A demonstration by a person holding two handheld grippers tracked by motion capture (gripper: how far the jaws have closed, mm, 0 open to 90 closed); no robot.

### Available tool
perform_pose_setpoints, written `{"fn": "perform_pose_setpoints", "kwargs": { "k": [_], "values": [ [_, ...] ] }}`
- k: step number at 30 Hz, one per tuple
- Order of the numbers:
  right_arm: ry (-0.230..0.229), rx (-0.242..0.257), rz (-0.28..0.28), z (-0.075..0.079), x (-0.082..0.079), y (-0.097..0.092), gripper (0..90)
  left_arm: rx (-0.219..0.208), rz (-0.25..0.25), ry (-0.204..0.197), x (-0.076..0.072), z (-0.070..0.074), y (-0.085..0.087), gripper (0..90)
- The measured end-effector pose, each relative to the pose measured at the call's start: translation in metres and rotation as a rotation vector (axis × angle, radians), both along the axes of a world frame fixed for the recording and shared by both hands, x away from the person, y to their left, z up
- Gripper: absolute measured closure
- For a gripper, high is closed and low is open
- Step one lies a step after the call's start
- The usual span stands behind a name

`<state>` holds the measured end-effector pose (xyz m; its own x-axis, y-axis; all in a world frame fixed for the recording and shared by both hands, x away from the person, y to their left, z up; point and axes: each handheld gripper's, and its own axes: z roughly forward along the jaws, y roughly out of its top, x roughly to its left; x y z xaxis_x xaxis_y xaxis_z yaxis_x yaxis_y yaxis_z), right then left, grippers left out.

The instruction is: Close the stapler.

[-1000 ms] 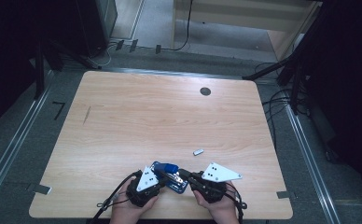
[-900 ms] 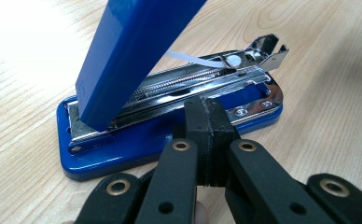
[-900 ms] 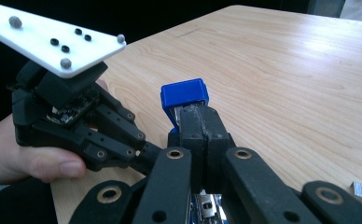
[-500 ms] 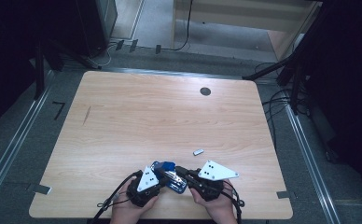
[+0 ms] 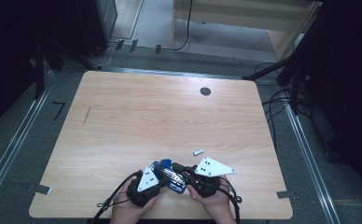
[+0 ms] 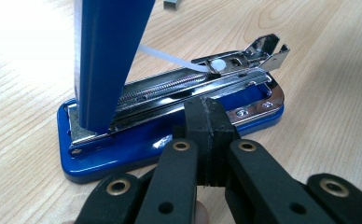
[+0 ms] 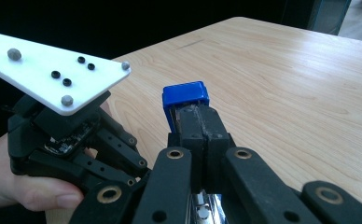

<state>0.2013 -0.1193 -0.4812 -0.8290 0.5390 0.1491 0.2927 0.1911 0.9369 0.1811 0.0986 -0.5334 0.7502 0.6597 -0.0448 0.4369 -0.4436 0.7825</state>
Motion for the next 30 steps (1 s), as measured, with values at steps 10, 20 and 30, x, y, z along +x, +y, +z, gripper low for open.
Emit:
{"fn": "perform_pose_setpoints", "kwargs": {
  "k": [10, 20, 30],
  "values": [
    [-0.004, -0.001, 0.012, 0.004, 0.004, 0.006, 90.0, -0.005, -0.002, 0.002, 0.0, 0.0, 0.0, 90.0],
    [-0.015, -0.007, 0.023, 0.008, 0.01, 0.016, 90.0, -0.006, 0.0, 0.002, 0.0, 0.0, 0.0, 90.0],
    [-0.02, -0.005, 0.022, 0.011, 0.014, 0.024, 90.0, -0.005, 0.0, 0.001, 0.0, 0.0, 0.0, 90.0]
  ]
}}
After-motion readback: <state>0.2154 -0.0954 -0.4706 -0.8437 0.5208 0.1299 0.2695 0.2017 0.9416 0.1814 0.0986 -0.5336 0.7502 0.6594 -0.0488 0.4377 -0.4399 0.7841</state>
